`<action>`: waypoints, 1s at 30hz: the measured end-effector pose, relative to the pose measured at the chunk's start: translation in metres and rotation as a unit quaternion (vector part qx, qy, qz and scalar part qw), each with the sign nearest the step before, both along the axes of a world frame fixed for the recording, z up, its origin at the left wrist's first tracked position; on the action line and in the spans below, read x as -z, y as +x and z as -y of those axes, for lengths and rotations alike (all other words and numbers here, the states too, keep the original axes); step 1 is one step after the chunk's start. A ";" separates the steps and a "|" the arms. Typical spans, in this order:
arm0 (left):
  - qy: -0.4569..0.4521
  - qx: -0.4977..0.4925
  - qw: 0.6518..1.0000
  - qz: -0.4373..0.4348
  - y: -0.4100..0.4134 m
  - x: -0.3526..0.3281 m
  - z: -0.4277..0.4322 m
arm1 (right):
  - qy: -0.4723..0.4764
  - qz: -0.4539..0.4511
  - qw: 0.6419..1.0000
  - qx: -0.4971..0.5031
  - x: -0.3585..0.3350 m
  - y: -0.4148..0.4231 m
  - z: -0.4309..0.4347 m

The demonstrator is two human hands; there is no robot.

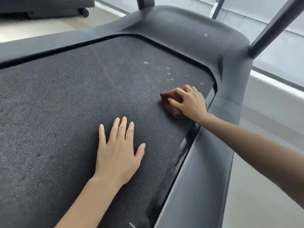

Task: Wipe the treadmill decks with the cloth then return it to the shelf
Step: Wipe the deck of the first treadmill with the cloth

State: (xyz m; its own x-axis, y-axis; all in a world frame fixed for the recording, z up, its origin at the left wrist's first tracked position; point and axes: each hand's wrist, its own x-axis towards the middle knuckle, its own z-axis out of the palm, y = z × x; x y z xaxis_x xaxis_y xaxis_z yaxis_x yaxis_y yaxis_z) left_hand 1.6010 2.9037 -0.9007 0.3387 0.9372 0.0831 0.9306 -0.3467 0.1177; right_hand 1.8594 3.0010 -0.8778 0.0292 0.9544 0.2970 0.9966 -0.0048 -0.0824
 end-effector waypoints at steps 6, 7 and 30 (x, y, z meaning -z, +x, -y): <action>0.015 0.052 0.998 -0.012 0.048 0.002 -0.045 | -0.007 0.005 0.998 0.059 -0.001 0.081 -0.074; 0.014 0.057 0.998 -0.004 0.059 0.003 -0.052 | -0.008 0.009 0.998 0.068 -0.001 0.093 -0.084; 0.017 0.054 0.995 0.084 0.101 0.006 -0.083 | 0.016 -0.038 0.985 0.169 0.000 0.128 -0.167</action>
State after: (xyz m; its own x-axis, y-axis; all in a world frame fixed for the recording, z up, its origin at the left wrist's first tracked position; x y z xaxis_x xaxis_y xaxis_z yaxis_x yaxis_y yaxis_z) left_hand 1.7023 2.9868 -0.9067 0.4161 0.8917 0.1783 0.8555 -0.4503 0.2555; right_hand 1.9877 3.1677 -0.8779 0.3668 0.8763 0.3122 0.9295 -0.3316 -0.1613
